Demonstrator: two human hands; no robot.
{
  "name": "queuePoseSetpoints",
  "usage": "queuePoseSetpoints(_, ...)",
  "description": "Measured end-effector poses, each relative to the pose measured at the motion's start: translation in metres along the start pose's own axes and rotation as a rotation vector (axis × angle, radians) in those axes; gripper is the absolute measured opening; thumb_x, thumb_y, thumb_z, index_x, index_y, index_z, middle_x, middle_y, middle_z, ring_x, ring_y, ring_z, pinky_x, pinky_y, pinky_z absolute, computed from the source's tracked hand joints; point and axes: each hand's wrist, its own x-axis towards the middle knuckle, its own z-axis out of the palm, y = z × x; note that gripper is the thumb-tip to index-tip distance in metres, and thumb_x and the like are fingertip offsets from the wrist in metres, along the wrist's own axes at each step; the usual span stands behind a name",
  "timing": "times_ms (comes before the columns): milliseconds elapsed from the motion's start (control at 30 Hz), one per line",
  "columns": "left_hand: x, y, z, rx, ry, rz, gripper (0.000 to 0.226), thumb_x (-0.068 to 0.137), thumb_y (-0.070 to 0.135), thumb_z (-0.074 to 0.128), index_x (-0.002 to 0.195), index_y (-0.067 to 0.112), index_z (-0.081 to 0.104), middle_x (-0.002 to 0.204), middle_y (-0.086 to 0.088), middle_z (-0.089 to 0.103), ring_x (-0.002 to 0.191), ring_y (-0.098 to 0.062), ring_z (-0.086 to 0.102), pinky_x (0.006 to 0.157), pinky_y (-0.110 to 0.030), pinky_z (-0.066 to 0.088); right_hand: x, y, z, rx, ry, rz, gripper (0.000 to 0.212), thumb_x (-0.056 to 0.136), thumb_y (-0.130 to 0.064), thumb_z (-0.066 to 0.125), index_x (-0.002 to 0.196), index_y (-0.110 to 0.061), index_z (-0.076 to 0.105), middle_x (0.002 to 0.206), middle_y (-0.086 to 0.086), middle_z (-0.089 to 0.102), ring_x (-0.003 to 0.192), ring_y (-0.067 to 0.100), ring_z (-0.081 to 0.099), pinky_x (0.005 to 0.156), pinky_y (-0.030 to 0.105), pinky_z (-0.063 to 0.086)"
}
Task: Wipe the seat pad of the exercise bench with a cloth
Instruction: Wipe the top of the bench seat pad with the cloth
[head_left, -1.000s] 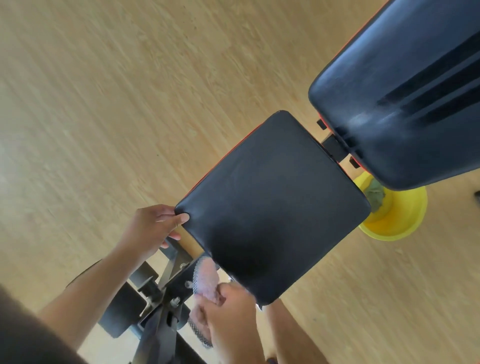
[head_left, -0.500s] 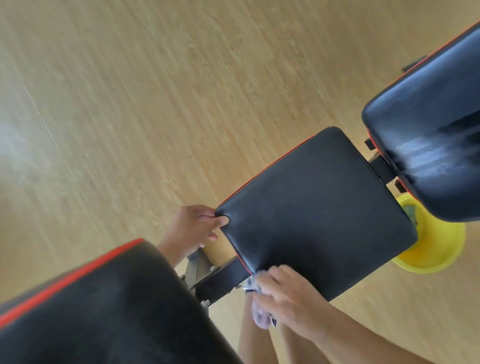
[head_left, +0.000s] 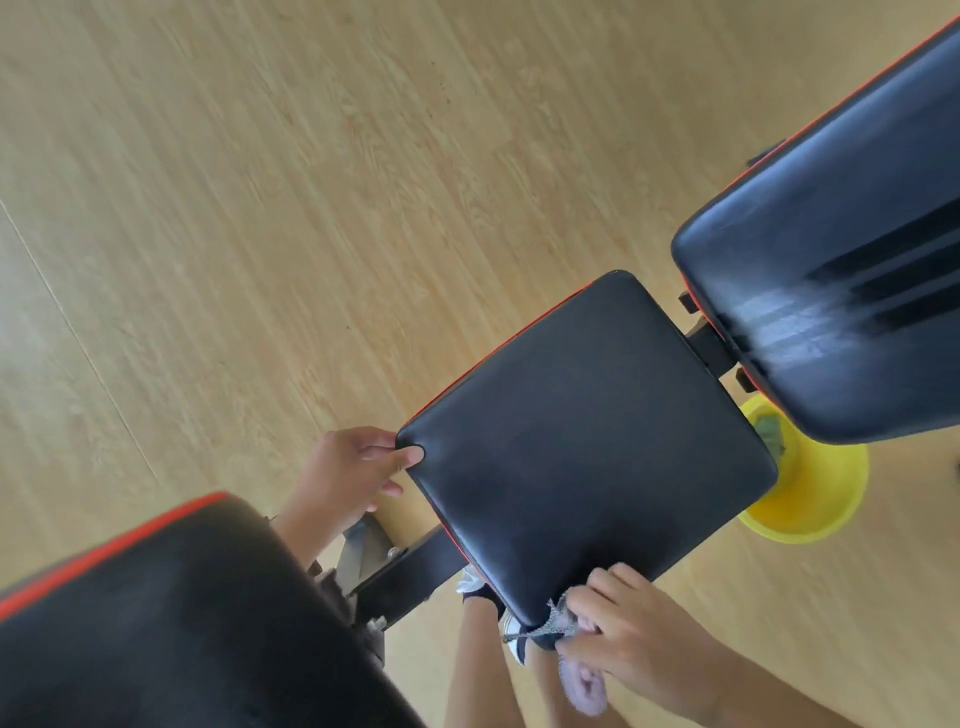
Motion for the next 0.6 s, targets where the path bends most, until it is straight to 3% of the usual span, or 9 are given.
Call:
queuePoseSetpoints(67, 0.0, 0.0, -0.001, 0.013, 0.005, -0.007, 0.01, 0.089, 0.032, 0.082, 0.094, 0.025, 0.078, 0.08, 0.013, 0.084, 0.059, -0.008, 0.078, 0.053, -0.028, 0.054, 0.011, 0.013, -0.008, 0.018, 0.053, 0.033, 0.024, 0.077, -0.005, 0.06, 0.073, -0.028, 0.054, 0.075, -0.001, 0.046, 0.067, 0.023, 0.036, 0.06, 0.033, 0.03)
queuePoseSetpoints(167, 0.0, 0.004, -0.002, 0.07, 0.005, 0.004, 0.012, 0.089, 0.034, 0.083, 0.096, 0.026, 0.077, 0.078, 0.018, 0.083, 0.06, -0.009, 0.079, 0.056, -0.03, 0.056, 0.05, 0.036, -0.023, 0.171, 0.376, 0.54, 0.008, 0.081, -0.018, 0.072, 0.077, -0.025, 0.071, 0.078, -0.001, 0.055, 0.073, 0.021, 0.046, 0.064, 0.035, 0.041)
queuePoseSetpoints(233, -0.003, 0.009, -0.005, 0.118, -0.016, -0.002, 0.013, 0.088, 0.033, 0.083, 0.097, 0.026, 0.077, 0.078, 0.021, 0.082, 0.065, -0.011, 0.081, 0.062, -0.037, 0.06, 0.073, 0.038, -0.028, 0.186, 0.587, 0.77, 0.014, 0.089, -0.012, 0.073, 0.076, -0.01, 0.078, 0.079, 0.007, 0.056, 0.074, 0.028, 0.049, 0.064, 0.042, 0.047)
queuePoseSetpoints(300, -0.005, 0.026, -0.016, 0.197, -0.045, 0.014, 0.021, 0.084, 0.038, 0.087, 0.1, 0.029, 0.077, 0.082, 0.023, 0.082, 0.07, -0.011, 0.082, 0.065, -0.039, 0.062, 0.083, 0.021, -0.028, 0.195, 0.599, 0.771, 0.023, 0.092, -0.011, 0.067, 0.073, -0.005, 0.079, 0.076, 0.01, 0.057, 0.07, 0.032, 0.051, 0.06, 0.046, 0.05)
queuePoseSetpoints(367, -0.007, 0.06, -0.036, 0.29, -0.055, 0.105, 0.039, 0.07, 0.054, 0.089, 0.102, 0.035, 0.078, 0.091, 0.021, 0.084, 0.075, -0.012, 0.083, 0.064, -0.035, 0.062, 0.079, 0.006, -0.032, 0.276, 0.498, 0.719, 0.024, 0.088, -0.013, 0.063, 0.071, -0.007, 0.079, 0.074, 0.007, 0.058, 0.07, 0.031, 0.054, 0.057, 0.043, 0.053)
queuePoseSetpoints(433, -0.011, 0.107, -0.055, 0.402, -0.068, 0.247, 0.055, 0.062, 0.068, 0.089, 0.109, 0.041, 0.079, 0.103, 0.018, 0.084, 0.081, -0.011, 0.084, 0.067, -0.036, 0.062, 0.071, 0.011, -0.043, 0.434, 0.462, 0.857, 0.016, 0.085, -0.011, 0.066, 0.072, -0.009, 0.075, 0.081, 0.001, 0.057, 0.077, 0.025, 0.059, 0.058, 0.043, 0.057)
queuePoseSetpoints(533, -0.019, 0.175, -0.086, 0.582, -0.068, 0.45, 0.071, 0.063, 0.077, 0.083, 0.126, 0.046, 0.072, 0.113, 0.02, 0.082, 0.088, -0.009, 0.083, 0.075, -0.042, 0.064, 0.066, 0.032, -0.069, 0.564, 0.606, 1.055, 0.011, 0.085, -0.008, 0.075, 0.076, -0.014, 0.072, 0.083, -0.004, 0.054, 0.078, 0.019, 0.061, 0.064, 0.044, 0.058)
queuePoseSetpoints(600, -0.029, 0.217, -0.085, 0.685, -0.056, 0.513, 0.076, 0.062, 0.08, 0.081, 0.13, 0.047, 0.069, 0.115, 0.024, 0.08, 0.088, -0.006, 0.082, 0.082, -0.049, 0.064, 0.057, 0.044, -0.101, 0.574, 0.726, 1.088, 0.014, 0.084, -0.003, 0.074, 0.08, -0.016, 0.074, 0.088, -0.004, 0.053, 0.087, 0.018, 0.058, 0.073, 0.032, 0.057)
